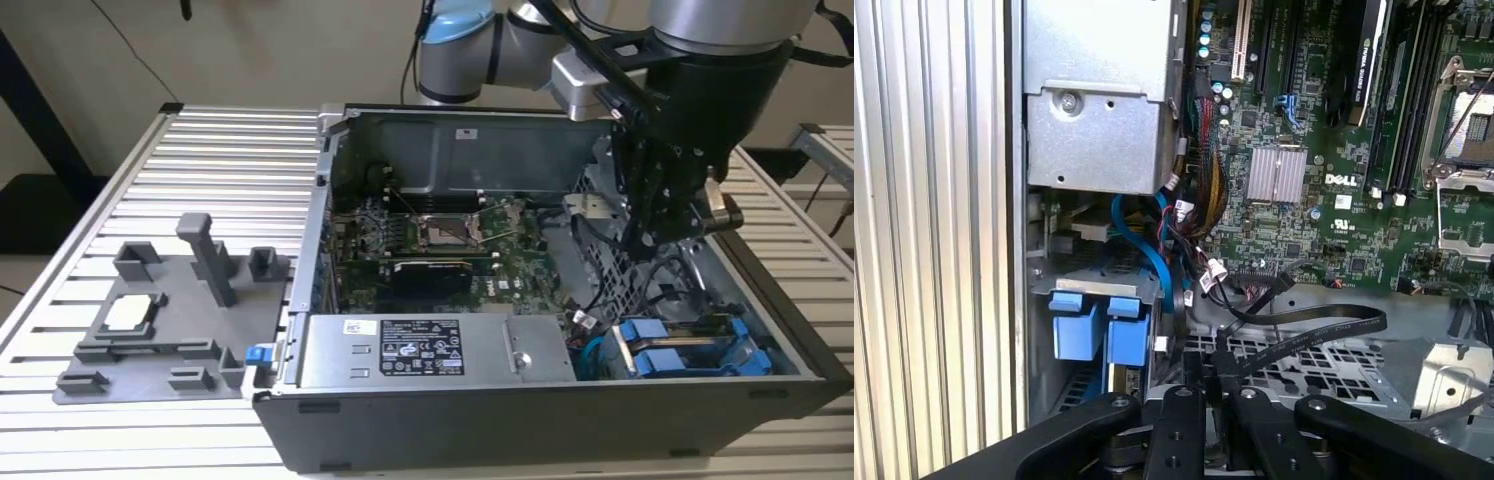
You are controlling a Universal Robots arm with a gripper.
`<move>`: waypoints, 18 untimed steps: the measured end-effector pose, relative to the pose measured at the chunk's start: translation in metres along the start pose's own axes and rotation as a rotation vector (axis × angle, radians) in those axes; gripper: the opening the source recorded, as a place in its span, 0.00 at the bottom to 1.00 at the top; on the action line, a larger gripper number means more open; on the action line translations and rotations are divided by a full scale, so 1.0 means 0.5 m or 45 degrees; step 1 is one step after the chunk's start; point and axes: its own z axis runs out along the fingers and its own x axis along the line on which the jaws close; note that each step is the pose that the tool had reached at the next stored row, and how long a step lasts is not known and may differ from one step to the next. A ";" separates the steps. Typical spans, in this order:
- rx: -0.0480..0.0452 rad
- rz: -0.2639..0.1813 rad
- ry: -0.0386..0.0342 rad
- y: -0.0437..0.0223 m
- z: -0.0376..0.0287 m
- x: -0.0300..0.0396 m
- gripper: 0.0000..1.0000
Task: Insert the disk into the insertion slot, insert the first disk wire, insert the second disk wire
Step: 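Insert the first disk wire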
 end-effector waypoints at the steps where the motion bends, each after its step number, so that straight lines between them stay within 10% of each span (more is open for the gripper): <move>1: 0.000 0.000 -0.0006 0.000 0.000 0.000 0.16; 6: -0.010 0.000 -0.0016 -0.007 0.003 0.011 0.16; 18: -0.075 -0.002 -0.0068 -0.051 0.017 0.068 0.16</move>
